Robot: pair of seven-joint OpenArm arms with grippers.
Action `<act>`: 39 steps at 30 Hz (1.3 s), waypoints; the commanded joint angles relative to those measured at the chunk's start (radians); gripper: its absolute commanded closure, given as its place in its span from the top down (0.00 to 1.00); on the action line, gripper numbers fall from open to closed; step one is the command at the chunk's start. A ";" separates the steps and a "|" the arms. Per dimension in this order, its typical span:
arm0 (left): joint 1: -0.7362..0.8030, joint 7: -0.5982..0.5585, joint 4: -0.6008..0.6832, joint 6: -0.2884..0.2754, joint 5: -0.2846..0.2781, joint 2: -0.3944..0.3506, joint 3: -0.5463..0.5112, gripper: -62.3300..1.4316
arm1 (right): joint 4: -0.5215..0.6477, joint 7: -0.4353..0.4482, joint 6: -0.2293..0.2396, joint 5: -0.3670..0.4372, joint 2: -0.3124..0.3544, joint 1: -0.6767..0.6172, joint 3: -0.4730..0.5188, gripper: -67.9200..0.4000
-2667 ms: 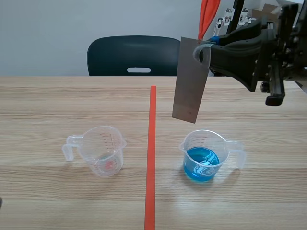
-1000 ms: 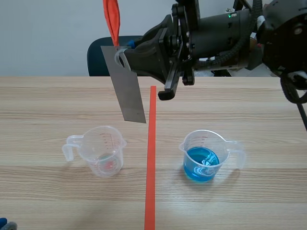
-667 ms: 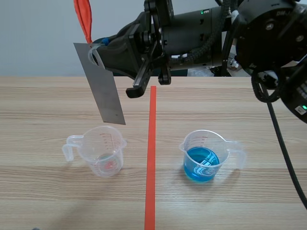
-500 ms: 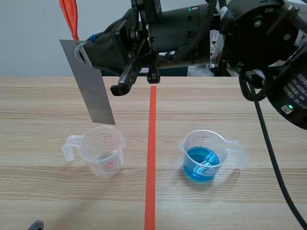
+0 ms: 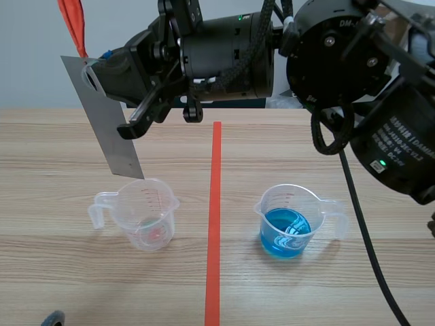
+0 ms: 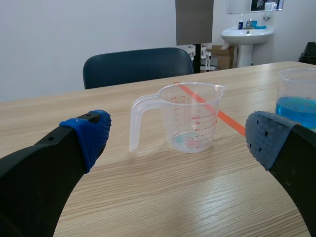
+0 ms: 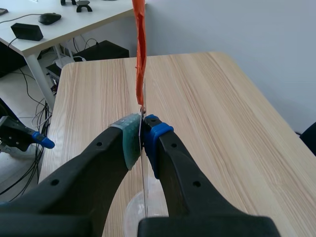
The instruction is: Do the redox reaction experiment. move the plate over the left beaker
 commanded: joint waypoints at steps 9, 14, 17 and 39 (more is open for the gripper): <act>0.002 -0.018 0.004 0.005 -0.006 0.006 -0.002 0.92 | 0.006 0.046 -0.004 -0.023 -0.022 0.000 0.003 0.02; 0.000 -0.017 0.003 0.005 -0.006 0.005 -0.002 0.92 | 0.006 0.046 -0.003 -0.024 -0.036 0.000 0.003 0.01; 0.000 -0.018 0.004 0.005 -0.006 0.005 -0.002 0.92 | 0.006 0.045 -0.003 -0.035 -0.048 0.000 0.003 0.02; 0.000 -0.017 0.004 0.005 -0.006 0.005 -0.002 0.92 | 0.006 0.037 -0.003 -0.050 -0.067 0.000 0.003 0.02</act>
